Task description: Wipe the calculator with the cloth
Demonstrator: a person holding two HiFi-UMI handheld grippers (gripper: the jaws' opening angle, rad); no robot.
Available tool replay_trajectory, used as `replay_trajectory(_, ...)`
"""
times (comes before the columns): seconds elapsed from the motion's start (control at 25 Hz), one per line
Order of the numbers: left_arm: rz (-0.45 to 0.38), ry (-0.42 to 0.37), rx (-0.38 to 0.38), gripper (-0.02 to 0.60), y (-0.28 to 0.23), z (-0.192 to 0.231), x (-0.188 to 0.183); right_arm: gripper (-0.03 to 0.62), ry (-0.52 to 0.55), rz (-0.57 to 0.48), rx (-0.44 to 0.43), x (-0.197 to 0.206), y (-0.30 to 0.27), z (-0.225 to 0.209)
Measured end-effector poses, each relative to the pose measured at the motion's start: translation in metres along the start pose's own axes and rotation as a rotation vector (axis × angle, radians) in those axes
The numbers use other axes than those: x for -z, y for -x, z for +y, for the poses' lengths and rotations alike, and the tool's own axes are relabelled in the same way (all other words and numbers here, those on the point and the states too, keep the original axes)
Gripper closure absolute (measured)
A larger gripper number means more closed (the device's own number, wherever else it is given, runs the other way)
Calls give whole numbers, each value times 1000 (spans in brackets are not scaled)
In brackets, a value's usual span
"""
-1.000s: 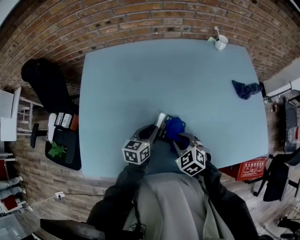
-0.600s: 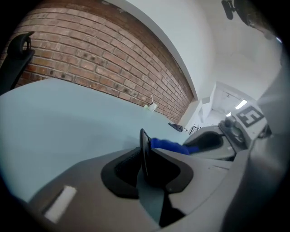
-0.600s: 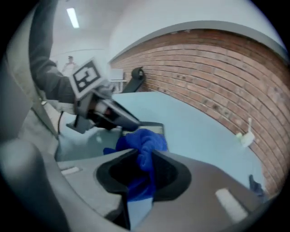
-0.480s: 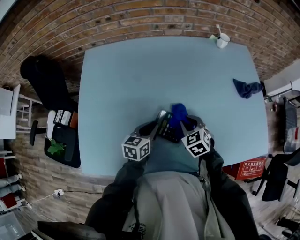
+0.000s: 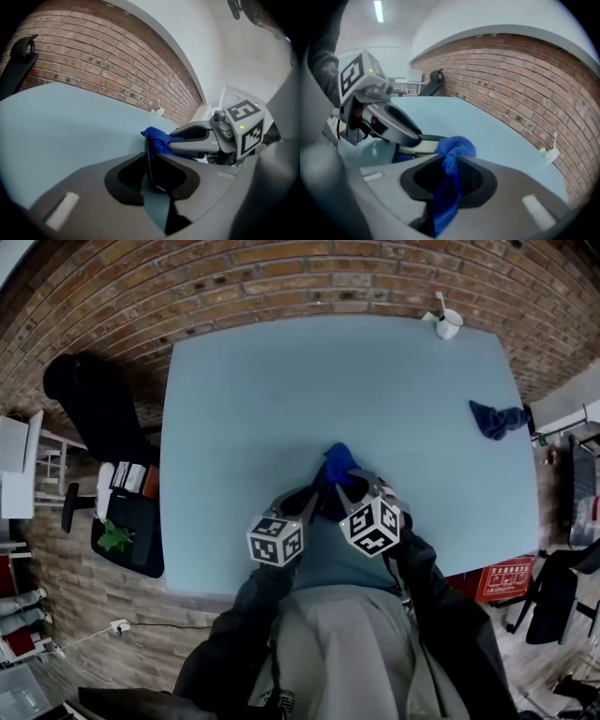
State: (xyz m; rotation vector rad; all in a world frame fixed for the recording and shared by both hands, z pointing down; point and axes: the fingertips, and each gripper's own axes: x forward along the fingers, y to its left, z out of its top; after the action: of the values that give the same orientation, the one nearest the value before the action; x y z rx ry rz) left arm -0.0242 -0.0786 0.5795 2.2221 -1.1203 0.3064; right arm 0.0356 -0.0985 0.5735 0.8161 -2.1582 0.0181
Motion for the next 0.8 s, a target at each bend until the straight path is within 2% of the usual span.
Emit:
replay_trajectory(0.12, -7, -6, -17, 513, -1, -1, 0, 505, -80, 76, 53, 34, 20, -25)
replay_trajectory(0.2, -6, 0, -16, 514, -2, 0, -1, 507, -74, 125, 46, 55, 41, -13)
replay_trajectory(0.32, -5, 11, -14, 514, -2, 2, -2, 507, 8, 152, -50, 62, 61, 45)
replay_trajectory(0.44, -6, 20, -15, 514, -2, 3, -2, 507, 113, 104, -161, 40, 56, 104)
replay_trajectory(0.52, -3, 28, -12, 514, -2, 3, -1, 507, 168, 74, -218, 25, 40, 128)
replay_trajectory(0.68, 5, 48, 4, 515, -4, -1, -1, 507, 263, 87, -236, 20, 21, 135)
replay_trajectory(0.8, 10, 49, 11, 515, -4, 0, -1, 507, 189, 121, -234, 43, 39, 120)
